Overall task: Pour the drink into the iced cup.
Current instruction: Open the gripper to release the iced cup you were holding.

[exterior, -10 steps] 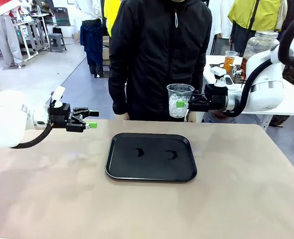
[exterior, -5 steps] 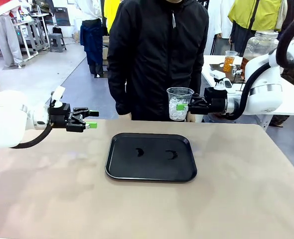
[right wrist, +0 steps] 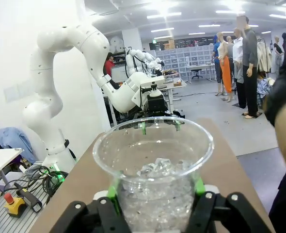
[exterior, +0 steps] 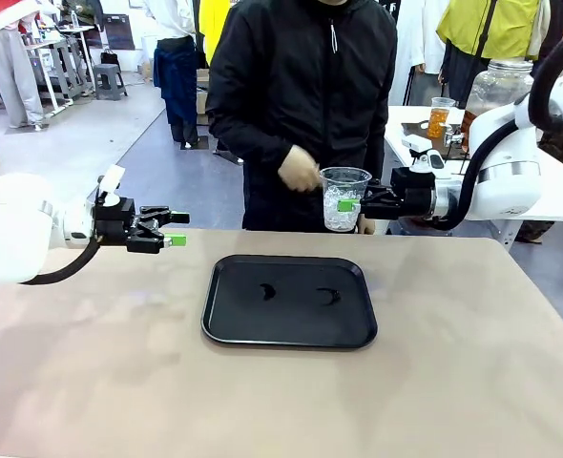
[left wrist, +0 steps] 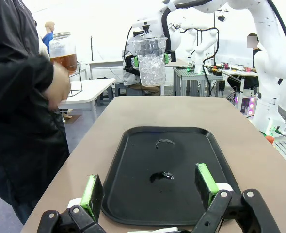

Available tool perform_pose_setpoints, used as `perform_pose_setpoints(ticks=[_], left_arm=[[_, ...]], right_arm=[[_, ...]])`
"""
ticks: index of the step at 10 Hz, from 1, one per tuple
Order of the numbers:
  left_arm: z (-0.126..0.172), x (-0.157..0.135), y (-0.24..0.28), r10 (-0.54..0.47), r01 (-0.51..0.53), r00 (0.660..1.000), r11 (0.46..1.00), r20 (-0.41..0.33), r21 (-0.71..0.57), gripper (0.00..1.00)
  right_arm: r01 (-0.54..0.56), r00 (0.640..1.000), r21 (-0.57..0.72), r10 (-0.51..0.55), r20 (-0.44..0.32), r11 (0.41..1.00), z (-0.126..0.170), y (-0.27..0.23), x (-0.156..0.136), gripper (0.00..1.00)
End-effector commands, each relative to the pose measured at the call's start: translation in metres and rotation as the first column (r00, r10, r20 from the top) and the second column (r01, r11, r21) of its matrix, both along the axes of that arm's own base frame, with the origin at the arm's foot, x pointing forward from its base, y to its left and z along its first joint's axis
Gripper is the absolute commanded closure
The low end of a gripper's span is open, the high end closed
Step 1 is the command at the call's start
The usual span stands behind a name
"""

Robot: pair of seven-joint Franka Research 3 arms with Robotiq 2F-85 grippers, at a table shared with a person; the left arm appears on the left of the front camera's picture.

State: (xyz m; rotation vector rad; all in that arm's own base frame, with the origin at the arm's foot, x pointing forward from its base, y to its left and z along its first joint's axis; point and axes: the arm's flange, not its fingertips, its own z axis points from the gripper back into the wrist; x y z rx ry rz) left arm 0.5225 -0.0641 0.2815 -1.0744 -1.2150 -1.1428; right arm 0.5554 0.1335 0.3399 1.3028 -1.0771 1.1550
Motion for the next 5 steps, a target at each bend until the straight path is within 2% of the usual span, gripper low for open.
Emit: perform_pose_setpoints(ticks=[1,5], left_arm=[[0.0027,0.0011,-0.0008,0.004,-0.004,1.000,1.000,-0.009,0.004,0.00],[0.0027,0.0011,-0.0008,0.004,-0.004,1.000,1.000,-0.009,0.004,0.00]], right_arm=[[-0.002,1.000,0.004,0.002,0.023,1.000,0.0039,-0.0005,-0.0012,0.33],[-0.002,1.000,0.004,0.002,0.023,1.000,0.0039,-0.0005,-0.0012,0.33]])
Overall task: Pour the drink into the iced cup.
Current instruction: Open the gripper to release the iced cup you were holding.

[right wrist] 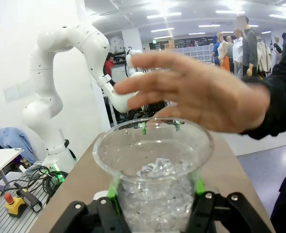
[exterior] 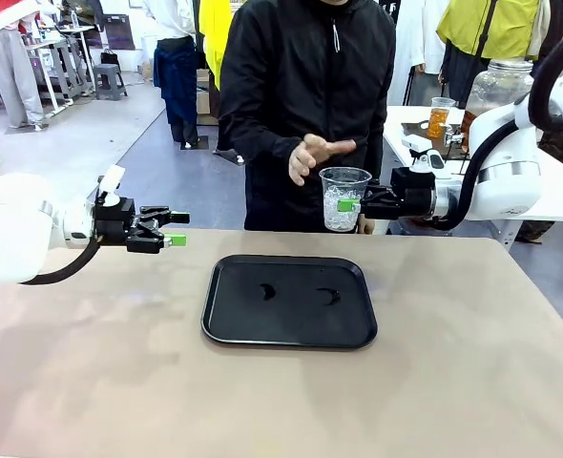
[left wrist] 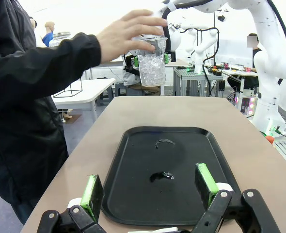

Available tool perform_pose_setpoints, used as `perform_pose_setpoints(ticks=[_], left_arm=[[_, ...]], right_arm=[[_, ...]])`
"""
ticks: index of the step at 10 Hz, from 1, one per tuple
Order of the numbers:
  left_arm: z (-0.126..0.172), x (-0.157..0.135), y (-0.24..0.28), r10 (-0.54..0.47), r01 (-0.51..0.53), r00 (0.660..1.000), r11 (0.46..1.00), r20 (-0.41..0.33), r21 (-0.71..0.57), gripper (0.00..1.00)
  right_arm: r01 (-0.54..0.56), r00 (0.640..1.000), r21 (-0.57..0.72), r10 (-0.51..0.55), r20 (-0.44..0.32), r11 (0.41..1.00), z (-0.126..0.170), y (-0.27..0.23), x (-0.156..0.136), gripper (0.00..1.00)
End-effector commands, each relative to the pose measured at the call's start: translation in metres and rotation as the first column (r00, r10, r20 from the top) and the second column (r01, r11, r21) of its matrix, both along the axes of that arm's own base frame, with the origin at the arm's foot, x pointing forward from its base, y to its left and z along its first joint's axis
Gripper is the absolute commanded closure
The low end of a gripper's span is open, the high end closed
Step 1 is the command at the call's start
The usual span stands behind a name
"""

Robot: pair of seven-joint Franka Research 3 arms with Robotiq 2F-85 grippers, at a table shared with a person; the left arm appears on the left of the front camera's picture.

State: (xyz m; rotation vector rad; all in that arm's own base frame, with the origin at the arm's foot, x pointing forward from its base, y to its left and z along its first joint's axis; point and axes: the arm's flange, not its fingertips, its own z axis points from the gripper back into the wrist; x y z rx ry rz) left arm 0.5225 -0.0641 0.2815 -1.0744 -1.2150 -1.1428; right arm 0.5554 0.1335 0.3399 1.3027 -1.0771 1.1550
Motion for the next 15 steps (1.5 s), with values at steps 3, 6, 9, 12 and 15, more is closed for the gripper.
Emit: perform_pose_setpoints(ticks=[3,6,9,12,15], left_arm=[[0.0027,0.0011,-0.0008,0.004,-0.004,1.000,1.000,-0.009,0.004,0.00],[0.0027,0.0011,-0.0008,0.004,-0.004,1.000,1.000,-0.009,0.004,0.00],[0.0027,0.0011,-0.0008,0.004,-0.004,1.000,1.000,-0.009,0.004,0.00],[0.0027,0.0011,-0.0008,0.004,-0.004,1.000,1.000,-0.009,0.004,0.00],[0.0027,0.0011,-0.0008,0.004,-0.004,1.000,1.000,-0.009,0.004,0.00]], right_arm=[[-0.002,1.000,0.004,0.002,0.023,1.000,0.0039,-0.0005,-0.0012,0.33],[-0.002,1.000,0.004,0.002,0.023,1.000,0.0039,-0.0005,-0.0012,0.33],[-0.002,1.000,0.004,0.002,0.023,1.000,0.0039,-0.0005,-0.0012,0.33],[-0.002,1.000,0.004,0.002,0.023,1.000,0.0039,-0.0005,-0.0012,0.33],[-0.002,1.000,0.004,0.002,0.023,1.000,0.0039,-0.0005,-0.0012,0.33]])
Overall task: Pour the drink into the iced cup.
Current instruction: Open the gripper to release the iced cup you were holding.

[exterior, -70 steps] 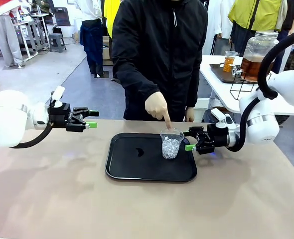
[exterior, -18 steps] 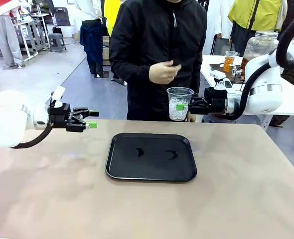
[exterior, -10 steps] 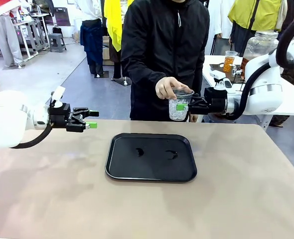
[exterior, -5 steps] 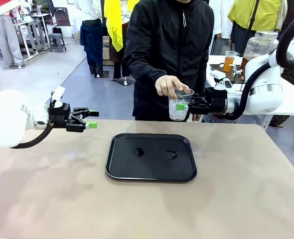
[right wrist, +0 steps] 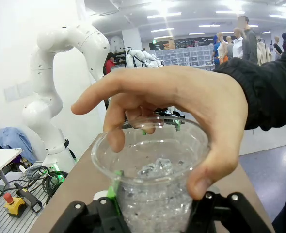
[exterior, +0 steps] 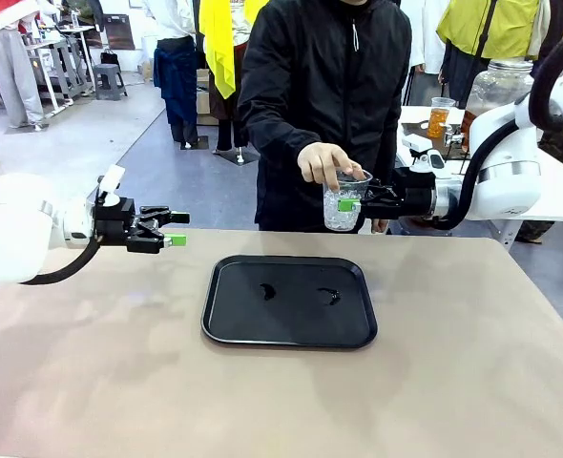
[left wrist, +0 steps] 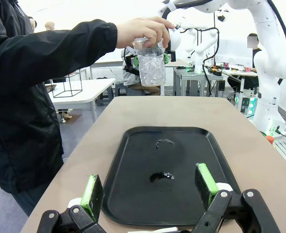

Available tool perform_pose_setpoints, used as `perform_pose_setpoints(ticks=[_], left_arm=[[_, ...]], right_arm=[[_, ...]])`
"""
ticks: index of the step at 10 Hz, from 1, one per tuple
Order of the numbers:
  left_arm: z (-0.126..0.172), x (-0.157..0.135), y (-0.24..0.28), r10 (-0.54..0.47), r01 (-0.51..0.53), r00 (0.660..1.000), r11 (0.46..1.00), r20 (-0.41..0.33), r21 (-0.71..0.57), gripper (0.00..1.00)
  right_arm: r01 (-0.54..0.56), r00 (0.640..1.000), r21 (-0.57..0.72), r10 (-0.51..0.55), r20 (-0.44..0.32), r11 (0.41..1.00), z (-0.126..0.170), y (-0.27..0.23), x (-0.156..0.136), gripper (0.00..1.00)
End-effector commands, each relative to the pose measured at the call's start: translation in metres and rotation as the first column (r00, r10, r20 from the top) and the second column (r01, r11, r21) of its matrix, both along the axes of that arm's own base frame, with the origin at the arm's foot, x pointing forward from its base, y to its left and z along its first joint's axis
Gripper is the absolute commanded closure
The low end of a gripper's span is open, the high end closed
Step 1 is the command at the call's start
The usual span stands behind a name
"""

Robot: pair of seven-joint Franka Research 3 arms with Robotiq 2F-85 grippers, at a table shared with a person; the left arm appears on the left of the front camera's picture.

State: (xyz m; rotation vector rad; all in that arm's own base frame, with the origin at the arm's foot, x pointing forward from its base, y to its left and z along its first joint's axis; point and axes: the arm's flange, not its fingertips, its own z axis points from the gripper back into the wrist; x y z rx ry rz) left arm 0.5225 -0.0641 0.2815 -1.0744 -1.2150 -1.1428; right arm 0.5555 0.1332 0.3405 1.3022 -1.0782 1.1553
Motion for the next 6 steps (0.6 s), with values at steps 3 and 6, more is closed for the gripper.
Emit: perform_pose_setpoints(ticks=[3,6], left_arm=[[0.0027,0.0011,-0.0008,0.004,-0.004,1.000,1.000,-0.009,0.004,0.00],[0.0027,0.0011,-0.0008,0.004,-0.004,1.000,1.000,-0.009,0.004,0.00]], right_arm=[[-0.002,1.000,0.004,0.002,0.022,1.000,0.0033,-0.0002,-0.0013,0.33],[-0.003,1.000,0.002,0.003,-0.023,1.000,-0.0012,-0.0048,-0.0004,0.00]])
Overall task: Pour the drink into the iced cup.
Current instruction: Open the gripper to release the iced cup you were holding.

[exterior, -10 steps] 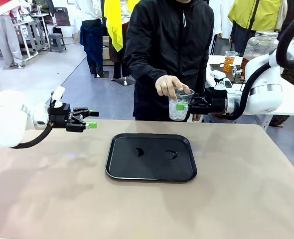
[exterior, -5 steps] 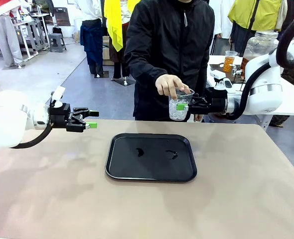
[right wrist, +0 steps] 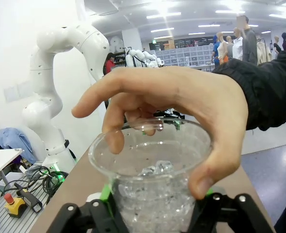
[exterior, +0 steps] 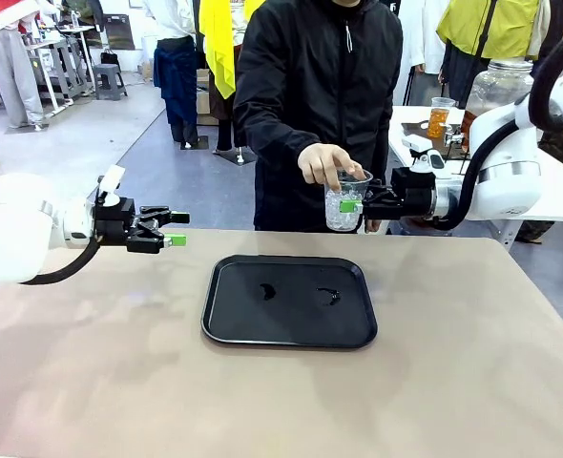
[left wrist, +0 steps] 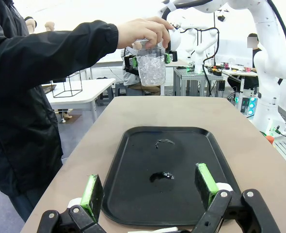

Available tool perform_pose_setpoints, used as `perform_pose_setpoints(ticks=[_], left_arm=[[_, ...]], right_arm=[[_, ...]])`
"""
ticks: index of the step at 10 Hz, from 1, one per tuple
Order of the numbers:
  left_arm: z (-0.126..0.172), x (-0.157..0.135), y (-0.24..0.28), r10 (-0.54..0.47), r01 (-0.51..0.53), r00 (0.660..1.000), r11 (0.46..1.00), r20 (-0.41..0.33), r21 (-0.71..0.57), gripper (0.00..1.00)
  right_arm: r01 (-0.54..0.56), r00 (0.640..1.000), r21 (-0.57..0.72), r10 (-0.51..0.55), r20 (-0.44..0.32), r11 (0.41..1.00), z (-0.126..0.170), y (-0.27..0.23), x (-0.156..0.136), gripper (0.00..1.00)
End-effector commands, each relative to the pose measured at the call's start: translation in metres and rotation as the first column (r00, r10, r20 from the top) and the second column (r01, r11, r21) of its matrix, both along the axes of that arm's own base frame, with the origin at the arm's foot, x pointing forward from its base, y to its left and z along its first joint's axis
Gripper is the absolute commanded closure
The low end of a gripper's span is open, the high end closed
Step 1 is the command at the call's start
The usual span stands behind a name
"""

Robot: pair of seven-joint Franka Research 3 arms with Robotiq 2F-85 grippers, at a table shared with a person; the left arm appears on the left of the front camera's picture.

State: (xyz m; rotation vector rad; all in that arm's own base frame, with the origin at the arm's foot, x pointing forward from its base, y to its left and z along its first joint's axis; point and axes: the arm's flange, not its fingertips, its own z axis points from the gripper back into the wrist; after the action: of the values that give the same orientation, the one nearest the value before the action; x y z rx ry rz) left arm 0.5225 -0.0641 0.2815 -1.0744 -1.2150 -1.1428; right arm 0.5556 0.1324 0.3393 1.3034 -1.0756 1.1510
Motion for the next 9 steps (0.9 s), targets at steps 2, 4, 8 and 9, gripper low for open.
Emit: perform_pose_setpoints(ticks=[2,4,8,9], left_arm=[[0.003,0.001,-0.001,0.004,-0.004,1.000,1.000,-0.009,0.004,0.00],[0.003,0.001,-0.001,0.004,-0.004,1.000,1.000,-0.009,0.004,0.00],[0.003,0.001,-0.001,0.004,-0.004,1.000,1.000,-0.009,0.004,0.00],[0.003,0.001,-0.001,0.004,-0.004,1.000,1.000,-0.009,0.004,0.00]], right_arm=[[0.025,0.999,-0.008,-0.025,-0.026,1.000,-0.004,-0.022,0.000,0.00],[0.060,0.998,-0.002,-0.060,-0.020,0.998,-0.009,-0.042,0.001,0.00],[-0.005,0.996,-0.044,0.009,0.085,0.999,-0.037,-0.097,-0.010,0.00],[-0.031,0.995,-0.055,0.036,0.097,0.998,-0.046,-0.110,-0.013,0.00]])
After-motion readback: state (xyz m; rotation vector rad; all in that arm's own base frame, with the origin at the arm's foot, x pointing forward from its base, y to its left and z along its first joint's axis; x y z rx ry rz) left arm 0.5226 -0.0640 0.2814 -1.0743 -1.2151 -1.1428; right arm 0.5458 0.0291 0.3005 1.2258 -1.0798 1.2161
